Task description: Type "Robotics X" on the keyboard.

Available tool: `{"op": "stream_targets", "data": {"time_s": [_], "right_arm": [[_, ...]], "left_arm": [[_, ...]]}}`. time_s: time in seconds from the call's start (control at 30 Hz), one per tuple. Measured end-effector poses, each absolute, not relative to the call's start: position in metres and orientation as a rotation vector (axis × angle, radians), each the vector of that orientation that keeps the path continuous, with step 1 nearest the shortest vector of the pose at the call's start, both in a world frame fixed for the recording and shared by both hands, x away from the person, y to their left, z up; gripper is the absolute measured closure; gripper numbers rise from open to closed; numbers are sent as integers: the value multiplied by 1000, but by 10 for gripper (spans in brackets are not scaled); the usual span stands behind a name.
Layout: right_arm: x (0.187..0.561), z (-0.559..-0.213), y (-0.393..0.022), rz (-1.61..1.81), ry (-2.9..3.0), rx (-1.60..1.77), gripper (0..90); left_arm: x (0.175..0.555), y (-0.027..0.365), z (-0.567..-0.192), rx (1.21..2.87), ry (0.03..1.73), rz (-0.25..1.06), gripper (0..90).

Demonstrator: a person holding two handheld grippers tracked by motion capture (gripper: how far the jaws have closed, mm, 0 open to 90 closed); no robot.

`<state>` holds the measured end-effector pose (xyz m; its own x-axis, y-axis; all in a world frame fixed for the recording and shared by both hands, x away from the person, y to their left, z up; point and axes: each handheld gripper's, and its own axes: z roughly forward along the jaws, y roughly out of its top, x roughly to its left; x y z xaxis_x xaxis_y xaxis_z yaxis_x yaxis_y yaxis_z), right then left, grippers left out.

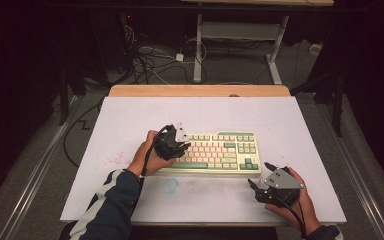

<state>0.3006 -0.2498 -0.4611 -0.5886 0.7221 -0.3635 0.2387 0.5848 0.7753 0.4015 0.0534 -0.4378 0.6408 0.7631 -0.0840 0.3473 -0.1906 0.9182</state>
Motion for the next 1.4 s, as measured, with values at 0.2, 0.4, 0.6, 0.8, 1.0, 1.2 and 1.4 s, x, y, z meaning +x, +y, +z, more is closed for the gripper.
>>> {"op": "stream_targets", "data": {"time_s": [0.2,0.4,0.6,0.8,1.0,1.2,1.4], "right_arm": [[301,-461,-250,904,2131,760,271],[301,-461,-250,901,2134,757,271],[301,-461,-251,906,2130,766,271],[301,-461,-250,906,2131,762,271],[301,-461,-250,904,2134,767,271],[302,-461,-251,905,2134,773,272],[303,-462,-250,908,2136,779,286]], "left_arm": [[390,58,-427,1731,845,532,394],[383,65,-421,1674,829,551,269],[375,75,-417,1631,808,542,215],[367,84,-419,1633,788,582,187],[360,94,-427,1637,782,623,187],[353,107,-438,1617,797,677,187],[345,121,-451,1607,824,692,185]]}}
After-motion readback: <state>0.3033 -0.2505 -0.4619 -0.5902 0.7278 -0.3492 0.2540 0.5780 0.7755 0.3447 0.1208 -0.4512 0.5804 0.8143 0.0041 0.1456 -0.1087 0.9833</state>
